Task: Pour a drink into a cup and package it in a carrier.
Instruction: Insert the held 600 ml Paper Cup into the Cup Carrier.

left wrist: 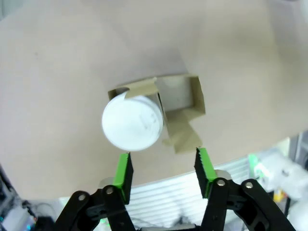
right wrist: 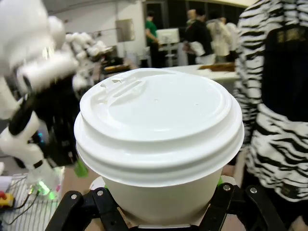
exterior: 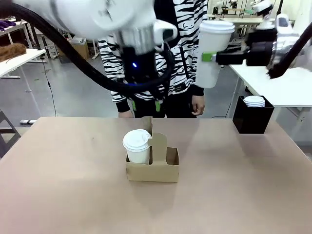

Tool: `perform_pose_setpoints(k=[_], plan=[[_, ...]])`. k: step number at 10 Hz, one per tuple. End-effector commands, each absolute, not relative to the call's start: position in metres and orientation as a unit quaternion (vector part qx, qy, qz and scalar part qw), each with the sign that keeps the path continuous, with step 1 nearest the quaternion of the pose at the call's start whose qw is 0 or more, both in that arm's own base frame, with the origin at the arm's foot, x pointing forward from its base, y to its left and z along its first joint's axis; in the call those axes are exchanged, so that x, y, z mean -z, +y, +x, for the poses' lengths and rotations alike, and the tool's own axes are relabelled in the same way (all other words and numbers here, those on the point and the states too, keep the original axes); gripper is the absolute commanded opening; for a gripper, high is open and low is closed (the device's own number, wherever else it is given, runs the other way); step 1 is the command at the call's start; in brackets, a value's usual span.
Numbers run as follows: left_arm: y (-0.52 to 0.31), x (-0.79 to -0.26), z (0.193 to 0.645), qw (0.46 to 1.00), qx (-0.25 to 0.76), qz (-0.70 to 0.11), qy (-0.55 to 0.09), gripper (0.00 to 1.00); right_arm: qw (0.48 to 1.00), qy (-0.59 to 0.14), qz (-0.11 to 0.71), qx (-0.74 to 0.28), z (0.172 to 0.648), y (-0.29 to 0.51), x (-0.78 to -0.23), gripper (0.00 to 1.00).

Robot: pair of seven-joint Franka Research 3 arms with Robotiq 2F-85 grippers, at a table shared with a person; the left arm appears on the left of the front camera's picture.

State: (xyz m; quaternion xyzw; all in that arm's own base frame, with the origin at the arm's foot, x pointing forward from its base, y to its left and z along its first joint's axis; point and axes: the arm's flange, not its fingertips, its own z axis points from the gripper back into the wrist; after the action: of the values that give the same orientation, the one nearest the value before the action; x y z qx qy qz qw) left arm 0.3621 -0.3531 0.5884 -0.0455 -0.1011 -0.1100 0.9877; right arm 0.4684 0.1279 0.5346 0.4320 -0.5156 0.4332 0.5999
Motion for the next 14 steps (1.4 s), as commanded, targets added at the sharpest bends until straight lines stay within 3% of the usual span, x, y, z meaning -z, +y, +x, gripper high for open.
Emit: perform_pose_setpoints(k=[1, 4, 6, 7, 8, 12, 14], plan=[[-0.301, -0.615, 0.347, 0.976, 0.193, -0.067, -0.077, 1.0, 0.567, -0.492, 0.462, -0.473, 0.483, 0.148, -0.515, 0.76], [-0.223, -0.626, 0.341, 0.937, 0.338, -0.029, -0.083, 1.0, 0.497, -0.47, 0.516, -0.516, 0.474, 0.178, -0.468, 0.76], [-0.187, -0.614, 0.338, 0.905, 0.409, -0.033, -0.113, 1.0, 0.487, -0.47, 0.524, -0.517, 0.474, 0.191, -0.445, 0.76], [-0.182, -0.606, 0.341, 0.903, 0.414, -0.017, -0.117, 1.0, 0.505, -0.468, 0.514, -0.512, 0.478, 0.19, -0.435, 0.76], [-0.201, -0.629, 0.343, 0.923, 0.375, -0.029, -0.081, 1.0, 0.499, -0.466, 0.524, -0.509, 0.469, 0.191, -0.446, 0.76], [-0.195, -0.622, 0.343, 0.917, 0.389, -0.022, -0.089, 1.0, 0.501, -0.464, 0.526, -0.508, 0.471, 0.191, -0.437, 0.76], [-0.158, -0.6, 0.337, 0.892, 0.435, -0.065, -0.105, 1.0, 0.469, -0.451, 0.551, -0.523, 0.468, 0.205, -0.415, 0.76]])
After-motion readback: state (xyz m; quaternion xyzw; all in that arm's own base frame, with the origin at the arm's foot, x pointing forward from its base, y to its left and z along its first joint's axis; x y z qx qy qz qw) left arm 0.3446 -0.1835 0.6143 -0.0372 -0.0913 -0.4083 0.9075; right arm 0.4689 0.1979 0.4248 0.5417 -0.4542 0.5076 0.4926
